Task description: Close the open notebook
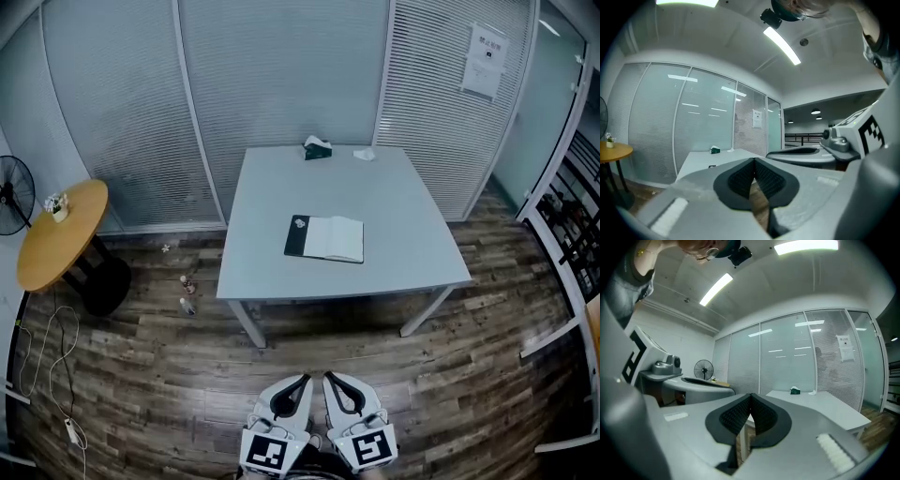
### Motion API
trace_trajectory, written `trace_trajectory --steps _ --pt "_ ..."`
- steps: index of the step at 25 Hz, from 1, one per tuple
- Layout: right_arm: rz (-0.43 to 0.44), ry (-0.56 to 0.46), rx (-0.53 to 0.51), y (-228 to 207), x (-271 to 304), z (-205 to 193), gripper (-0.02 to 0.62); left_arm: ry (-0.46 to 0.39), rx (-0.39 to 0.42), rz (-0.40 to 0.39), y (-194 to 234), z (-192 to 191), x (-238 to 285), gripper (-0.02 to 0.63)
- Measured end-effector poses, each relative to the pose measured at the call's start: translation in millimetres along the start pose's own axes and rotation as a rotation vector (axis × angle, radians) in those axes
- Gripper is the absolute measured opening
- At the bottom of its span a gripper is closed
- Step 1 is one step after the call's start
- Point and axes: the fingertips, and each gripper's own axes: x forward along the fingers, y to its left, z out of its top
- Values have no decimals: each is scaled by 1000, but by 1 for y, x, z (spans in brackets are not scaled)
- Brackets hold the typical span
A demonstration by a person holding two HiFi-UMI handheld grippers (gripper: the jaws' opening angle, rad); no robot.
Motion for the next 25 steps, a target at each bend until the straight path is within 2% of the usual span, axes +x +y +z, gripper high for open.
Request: trace_trajectory --steps 5,9,12,14,17,25 --pt "-35 17 8 -28 33 -10 -2 7 -21 -27 22 -2 38 3" --pt "-67 29 12 -53 70 -14 -2 1 40 -73 47 0 75 3" --pt "-92 25 13 -71 100 -13 -2 4 -9 -92 66 9 102 3" --pt "-103 19 15 -82 120 -10 -2 7 0 -108 82 13 119 3" --pt "-113 11 17 -92 151 -7 -2 9 49 -131 108 15 142 3" --pt "-128 15 21 -104 219 0 -2 37 28 -148 166 14 180 3"
